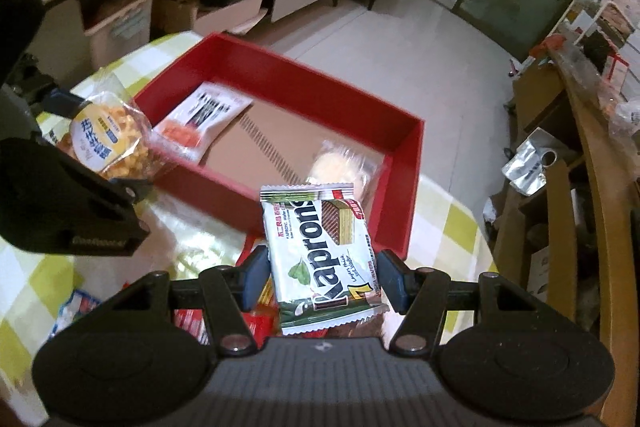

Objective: Organize snacks

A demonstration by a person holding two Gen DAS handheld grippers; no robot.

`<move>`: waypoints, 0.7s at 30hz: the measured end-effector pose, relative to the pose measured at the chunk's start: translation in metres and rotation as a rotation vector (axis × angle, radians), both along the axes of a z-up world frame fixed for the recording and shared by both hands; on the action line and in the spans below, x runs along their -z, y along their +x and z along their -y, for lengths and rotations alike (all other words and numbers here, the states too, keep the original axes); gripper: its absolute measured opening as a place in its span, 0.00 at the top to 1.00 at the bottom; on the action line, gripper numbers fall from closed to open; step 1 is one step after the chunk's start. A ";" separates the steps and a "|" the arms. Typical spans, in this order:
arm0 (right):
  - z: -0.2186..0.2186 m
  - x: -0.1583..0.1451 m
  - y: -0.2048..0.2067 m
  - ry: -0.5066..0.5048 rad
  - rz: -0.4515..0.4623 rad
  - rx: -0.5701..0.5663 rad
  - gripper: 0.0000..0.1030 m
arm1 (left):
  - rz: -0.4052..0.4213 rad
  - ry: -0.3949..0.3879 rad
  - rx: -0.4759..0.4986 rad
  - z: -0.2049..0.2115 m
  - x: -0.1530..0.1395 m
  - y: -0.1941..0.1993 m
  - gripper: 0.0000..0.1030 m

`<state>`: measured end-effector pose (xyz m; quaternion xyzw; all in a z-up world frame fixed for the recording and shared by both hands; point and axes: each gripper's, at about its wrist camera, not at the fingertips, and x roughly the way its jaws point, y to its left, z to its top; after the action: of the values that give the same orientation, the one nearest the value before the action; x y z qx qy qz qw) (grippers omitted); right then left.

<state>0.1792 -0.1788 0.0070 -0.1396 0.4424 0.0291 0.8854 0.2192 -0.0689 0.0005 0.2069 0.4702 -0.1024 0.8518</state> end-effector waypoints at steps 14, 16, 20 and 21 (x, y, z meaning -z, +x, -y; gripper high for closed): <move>0.021 -0.008 0.038 0.037 0.074 0.063 0.38 | 0.040 -0.042 -0.034 0.014 -0.012 0.041 0.20; 0.025 -0.006 0.044 0.040 0.076 0.068 0.38 | 0.045 -0.049 -0.040 0.015 -0.014 0.046 0.20; 0.029 -0.002 0.058 0.046 0.080 0.080 0.38 | 0.045 -0.058 -0.043 0.021 -0.012 0.059 0.20; 0.030 -0.001 0.062 0.050 0.082 0.082 0.38 | 0.046 -0.060 -0.043 0.022 -0.012 0.062 0.20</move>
<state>0.2409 -0.2092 0.0082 -0.1003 0.4103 -0.0021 0.9064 0.2812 -0.0908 0.0124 0.1734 0.4517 -0.0932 0.8702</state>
